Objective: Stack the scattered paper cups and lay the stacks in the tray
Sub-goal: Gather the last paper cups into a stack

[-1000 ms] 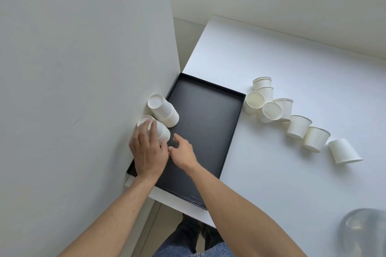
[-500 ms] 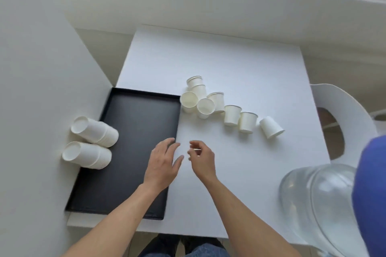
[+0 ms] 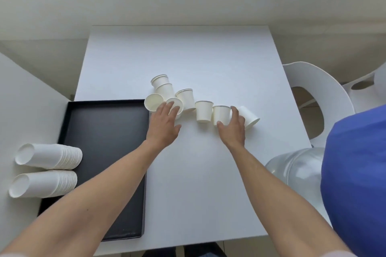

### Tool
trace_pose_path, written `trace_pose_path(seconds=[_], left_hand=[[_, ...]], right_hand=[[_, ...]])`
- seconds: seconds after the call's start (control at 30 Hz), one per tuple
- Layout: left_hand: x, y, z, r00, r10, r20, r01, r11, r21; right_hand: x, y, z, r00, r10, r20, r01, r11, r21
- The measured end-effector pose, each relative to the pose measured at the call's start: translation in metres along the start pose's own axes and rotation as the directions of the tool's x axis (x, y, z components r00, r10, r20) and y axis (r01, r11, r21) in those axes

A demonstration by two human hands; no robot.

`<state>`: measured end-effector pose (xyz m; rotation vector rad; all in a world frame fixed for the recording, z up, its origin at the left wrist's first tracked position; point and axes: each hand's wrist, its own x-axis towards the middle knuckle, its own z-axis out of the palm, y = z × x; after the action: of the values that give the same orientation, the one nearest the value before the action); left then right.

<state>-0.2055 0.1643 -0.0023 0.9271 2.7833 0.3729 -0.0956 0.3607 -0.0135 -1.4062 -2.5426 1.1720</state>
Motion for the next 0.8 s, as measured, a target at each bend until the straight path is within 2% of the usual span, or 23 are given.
trace_pose_path(seconds=[0.17,0.3,0.5,0.63,0.73,0.8], left_hand=[[0.018,-0.002,0.005,0.997,0.031,0.069,-0.038,0.995,0.095],[0.018,-0.006,0.007,0.999,0.018,0.045,-0.024,0.989,0.149],[0.001,-0.007,0.009,1.0,0.015,0.015,-0.017,0.995,0.1],[-0.014,-0.008,0.01,1.0,0.002,-0.03,-0.002,1.0,-0.022],[-0.027,-0.012,0.015,0.996,-0.075,-0.053,0.062,0.974,-0.219],[-0.035,-0.013,0.015,0.986,-0.159,-0.052,0.129,0.919,-0.373]], right_hand=[[0.015,-0.007,0.008,0.984,0.009,0.176,0.021,0.986,-0.167],[0.017,-0.009,0.013,0.99,0.03,0.136,-0.009,0.988,-0.154],[0.017,-0.001,0.015,0.994,0.079,0.072,-0.073,0.994,-0.087],[0.014,-0.003,0.018,0.995,0.094,0.017,-0.094,0.995,-0.022],[0.001,0.001,0.019,0.992,0.124,-0.013,-0.124,0.992,0.033],[-0.016,0.006,0.019,0.99,0.141,-0.028,-0.138,0.985,0.102]])
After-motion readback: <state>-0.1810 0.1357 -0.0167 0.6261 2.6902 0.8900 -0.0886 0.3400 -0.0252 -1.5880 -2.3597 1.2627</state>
